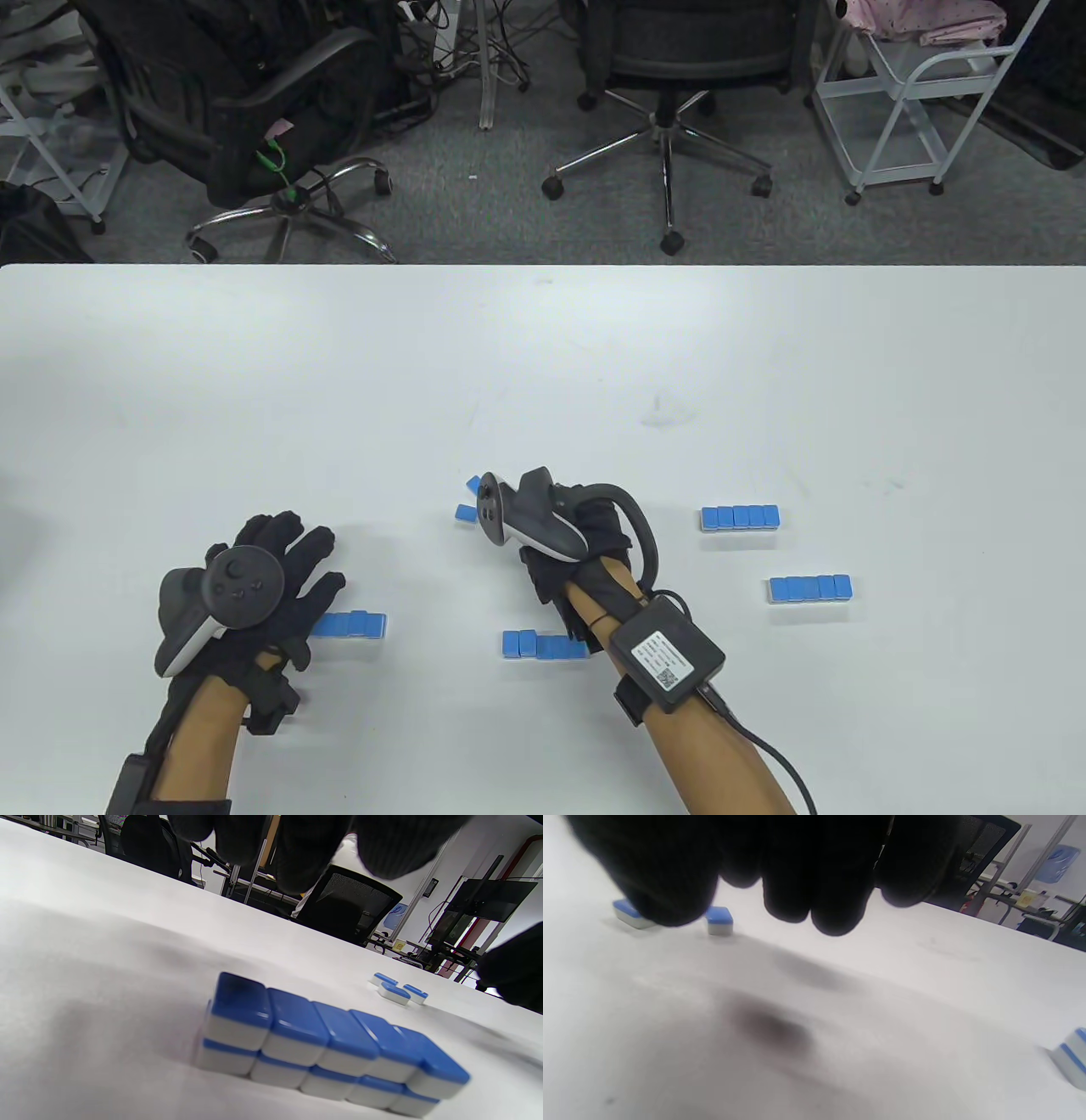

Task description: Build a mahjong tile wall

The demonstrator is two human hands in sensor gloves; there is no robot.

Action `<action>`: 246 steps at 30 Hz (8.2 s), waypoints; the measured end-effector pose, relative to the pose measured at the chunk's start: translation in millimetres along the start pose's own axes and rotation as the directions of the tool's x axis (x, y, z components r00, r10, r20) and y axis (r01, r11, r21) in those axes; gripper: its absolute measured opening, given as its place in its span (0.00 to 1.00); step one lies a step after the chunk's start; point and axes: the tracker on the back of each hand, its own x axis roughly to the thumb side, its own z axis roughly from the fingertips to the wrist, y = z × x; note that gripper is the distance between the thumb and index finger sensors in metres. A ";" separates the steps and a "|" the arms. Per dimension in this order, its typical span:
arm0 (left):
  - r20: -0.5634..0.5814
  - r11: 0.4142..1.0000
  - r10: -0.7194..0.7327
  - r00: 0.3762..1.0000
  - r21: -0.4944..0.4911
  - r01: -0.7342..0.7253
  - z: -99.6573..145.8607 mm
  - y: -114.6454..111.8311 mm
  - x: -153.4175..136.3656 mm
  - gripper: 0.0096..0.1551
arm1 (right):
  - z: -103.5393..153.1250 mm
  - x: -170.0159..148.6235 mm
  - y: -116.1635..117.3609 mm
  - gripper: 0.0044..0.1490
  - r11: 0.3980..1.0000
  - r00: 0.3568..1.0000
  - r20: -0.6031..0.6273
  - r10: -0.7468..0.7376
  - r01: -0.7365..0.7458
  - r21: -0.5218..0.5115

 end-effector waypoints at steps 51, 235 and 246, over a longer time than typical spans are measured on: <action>-0.002 1.000 -0.009 1.000 -0.019 0.009 1.2 -2.4 1.1 0.37 | 97.7 -14.0 54.3 0.39 0.992 0.933 0.358 0.026 0.019 -0.122; -0.017 0.999 0.003 1.000 -0.044 -0.004 -2.2 -7.3 -4.8 0.37 | 90.4 -65.8 73.9 0.38 0.945 0.913 0.250 -0.323 0.327 0.028; -0.018 0.999 0.004 1.000 -0.050 -0.005 -2.5 -7.7 -4.9 0.37 | 93.4 -61.0 73.3 0.38 0.951 0.914 0.273 -0.299 0.308 0.011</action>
